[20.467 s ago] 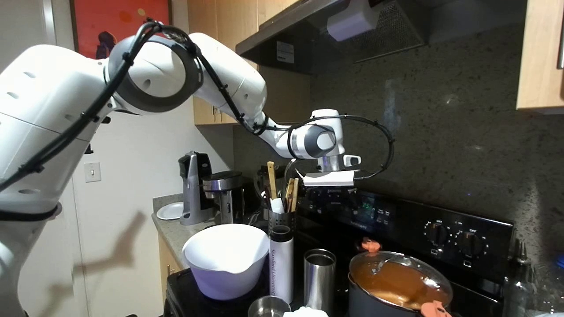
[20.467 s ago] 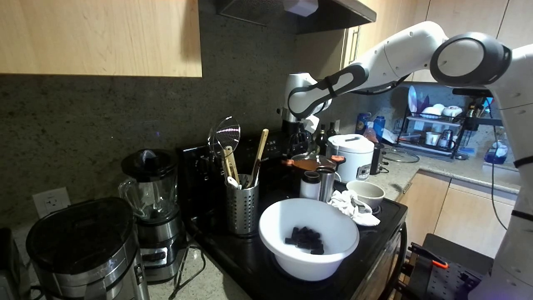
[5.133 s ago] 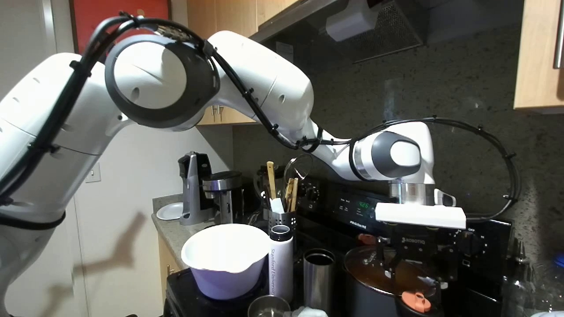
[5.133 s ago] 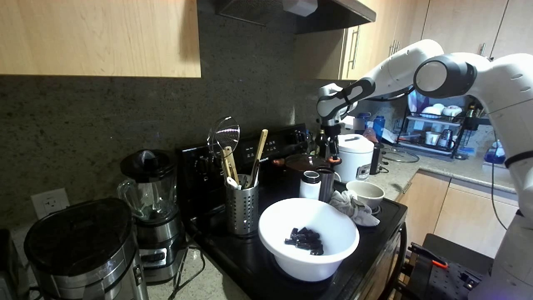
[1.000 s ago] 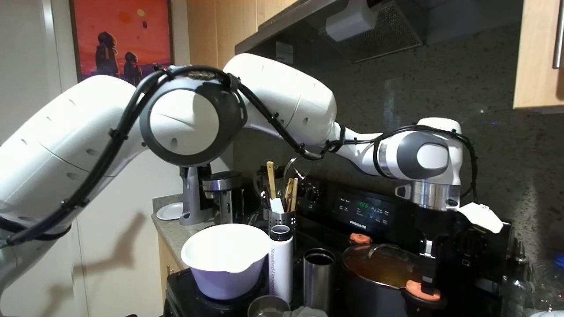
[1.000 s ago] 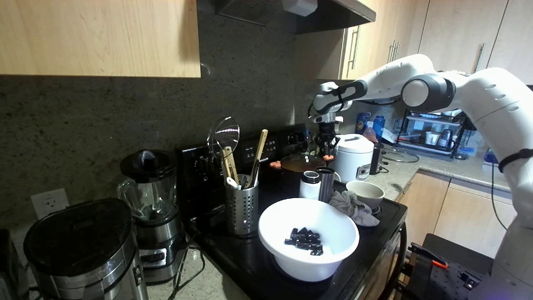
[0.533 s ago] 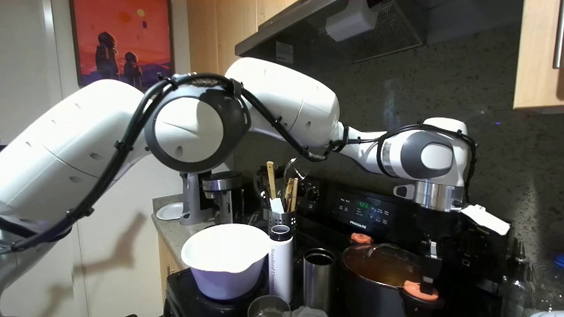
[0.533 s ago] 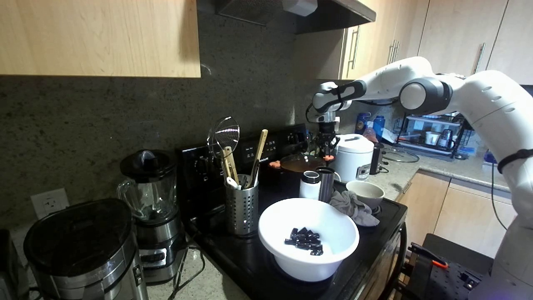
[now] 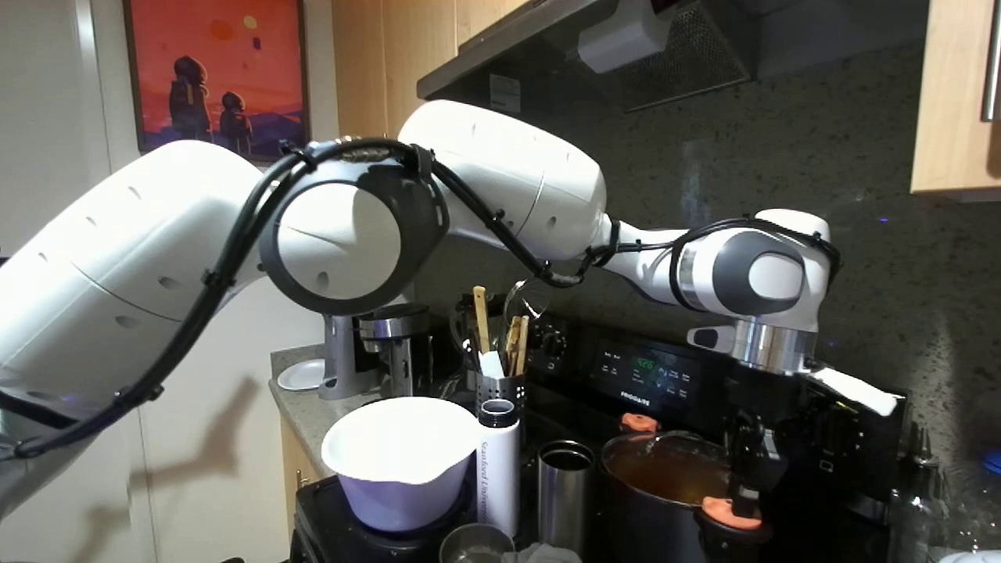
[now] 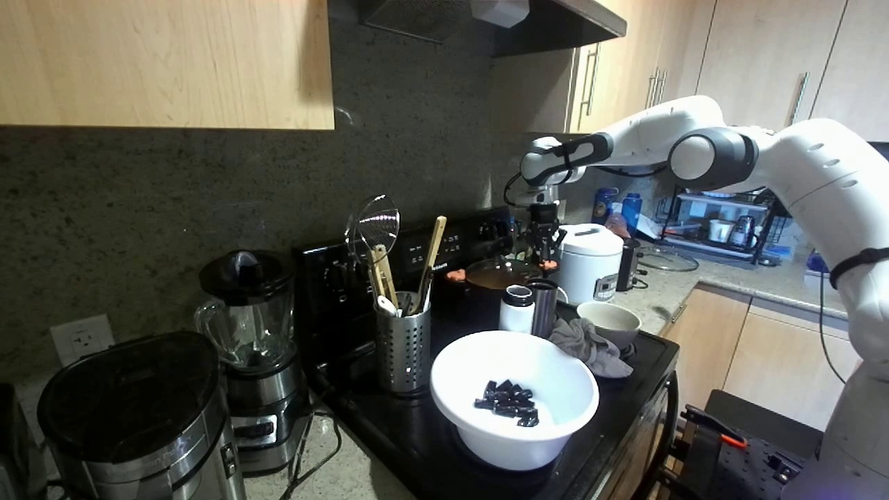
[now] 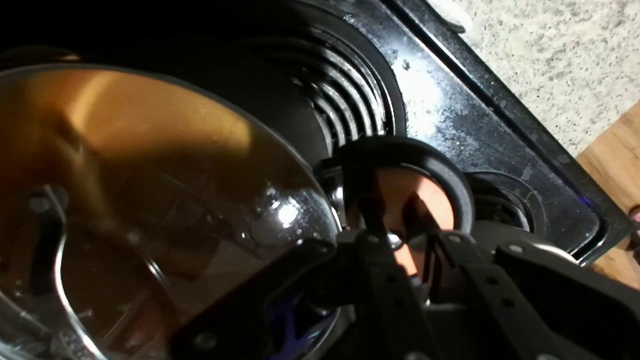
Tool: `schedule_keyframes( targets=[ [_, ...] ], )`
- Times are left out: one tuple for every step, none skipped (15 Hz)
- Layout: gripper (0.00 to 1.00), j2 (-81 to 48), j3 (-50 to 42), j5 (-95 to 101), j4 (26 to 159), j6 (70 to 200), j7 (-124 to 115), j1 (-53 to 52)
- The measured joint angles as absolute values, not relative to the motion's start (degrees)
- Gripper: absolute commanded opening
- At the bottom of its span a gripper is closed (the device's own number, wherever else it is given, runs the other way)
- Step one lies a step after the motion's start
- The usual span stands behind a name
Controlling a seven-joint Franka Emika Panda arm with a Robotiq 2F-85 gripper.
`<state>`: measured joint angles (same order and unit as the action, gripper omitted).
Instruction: Turn the seals on the handles of the pot
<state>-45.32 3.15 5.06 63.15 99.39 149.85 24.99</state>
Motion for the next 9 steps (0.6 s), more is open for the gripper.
schedule_keyframes(
  targets=[
    [0.05, -45.16, 7.94, 8.30, 63.37, 99.35, 149.31, 26.90],
    [0.05, -45.07, 12.64, 11.22, 63.90, 99.29, 149.23, 28.80],
    [0.05, -45.08, 17.26, 14.01, 64.76, 99.27, 149.19, 30.82],
    [0.05, -45.08, 21.83, 16.72, 65.85, 99.27, 149.17, 32.97],
    [0.05, -45.12, 26.40, 19.46, 67.05, 99.27, 149.10, 35.23],
    [0.43, -45.31, 30.96, 22.26, 68.23, 99.26, 148.98, 37.75],
    [0.45, -45.63, 34.51, 24.42, 69.11, 99.17, 148.74, 40.00],
    [0.51, -45.74, 35.68, 24.76, 69.59, 99.16, 148.57, 41.24],
    [0.59, -45.13, 33.11, 21.79, 69.54, 99.20, 148.68, 40.58]
  ],
)
